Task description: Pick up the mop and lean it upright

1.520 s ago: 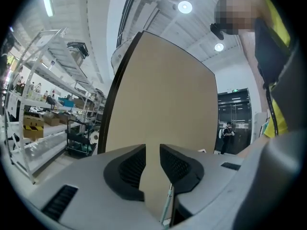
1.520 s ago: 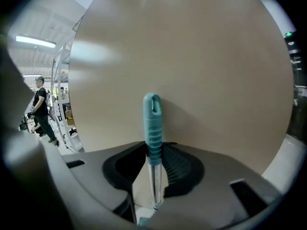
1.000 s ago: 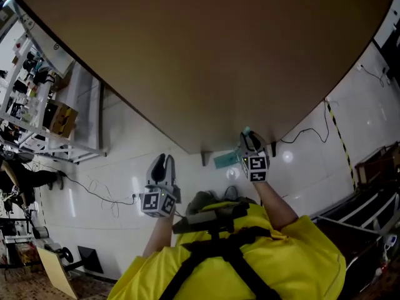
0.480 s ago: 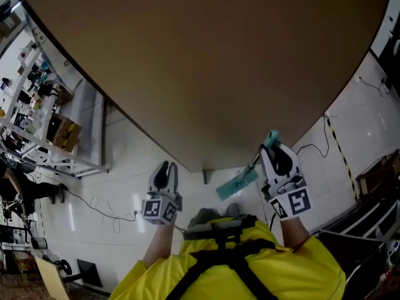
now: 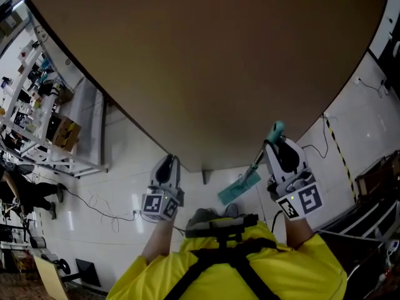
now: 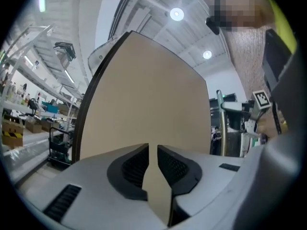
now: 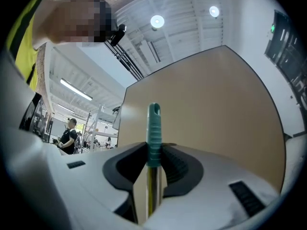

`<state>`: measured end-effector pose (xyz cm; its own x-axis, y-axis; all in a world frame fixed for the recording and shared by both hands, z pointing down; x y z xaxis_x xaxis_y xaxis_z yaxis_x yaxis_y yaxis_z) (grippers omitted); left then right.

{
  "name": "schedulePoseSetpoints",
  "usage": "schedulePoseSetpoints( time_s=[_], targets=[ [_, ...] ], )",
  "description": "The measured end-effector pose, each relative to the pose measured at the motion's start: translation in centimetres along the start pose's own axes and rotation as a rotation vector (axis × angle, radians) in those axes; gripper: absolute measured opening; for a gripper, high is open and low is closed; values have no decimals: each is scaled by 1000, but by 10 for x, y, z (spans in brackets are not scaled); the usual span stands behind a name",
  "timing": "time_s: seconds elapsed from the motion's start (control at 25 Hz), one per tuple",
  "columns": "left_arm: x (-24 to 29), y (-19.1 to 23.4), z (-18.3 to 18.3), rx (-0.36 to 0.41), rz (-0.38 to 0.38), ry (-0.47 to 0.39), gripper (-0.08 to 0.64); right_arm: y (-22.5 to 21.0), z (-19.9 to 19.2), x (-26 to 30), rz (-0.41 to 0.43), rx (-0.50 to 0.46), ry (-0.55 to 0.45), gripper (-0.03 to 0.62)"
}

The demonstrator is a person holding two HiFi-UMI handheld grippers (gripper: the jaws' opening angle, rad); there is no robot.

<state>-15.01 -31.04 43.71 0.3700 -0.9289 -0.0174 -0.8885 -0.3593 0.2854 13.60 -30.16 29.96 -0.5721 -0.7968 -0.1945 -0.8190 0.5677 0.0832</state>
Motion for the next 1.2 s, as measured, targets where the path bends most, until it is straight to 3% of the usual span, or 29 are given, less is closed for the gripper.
schedulePoseSetpoints(
  time_s=[0.16,0.32,0.44,0.68,0.8,1.04,1.2],
  targets=[
    [4,-5,-9,-23,-24,17,54,-2,-7,-2,0,-8,20,101],
    [4,-3,-13,-32,-30,26,54,-3,-38,6,-16,-4,79,103],
    [6,0,-19,-23,-20,32,54,-5,-92,11,-43,3,159,103],
    [3,2,-35,-15,-4,62,54,-11,-262,17,-98,43,373,103],
    [-4,0,-42,-6,-17,92,54,-13,-320,23,-113,60,431,103],
    [-17,16,-49,-37,21,107,54,-21,-391,63,-151,66,557,103],
    [-22,23,-52,-53,49,114,54,-27,-407,93,-176,53,579,104]
  ],
)
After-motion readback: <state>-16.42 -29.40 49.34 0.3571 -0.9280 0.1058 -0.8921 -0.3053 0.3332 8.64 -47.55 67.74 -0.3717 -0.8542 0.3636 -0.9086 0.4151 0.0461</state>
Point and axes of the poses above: the fingertips, and each gripper's own axes: x forward along the fingers, y to its left, z out of its top, the point moved 2 cm from there along -x, backward along the fingers, and after that the axes turned 7 degrees about -x, right-handed, at the moved point
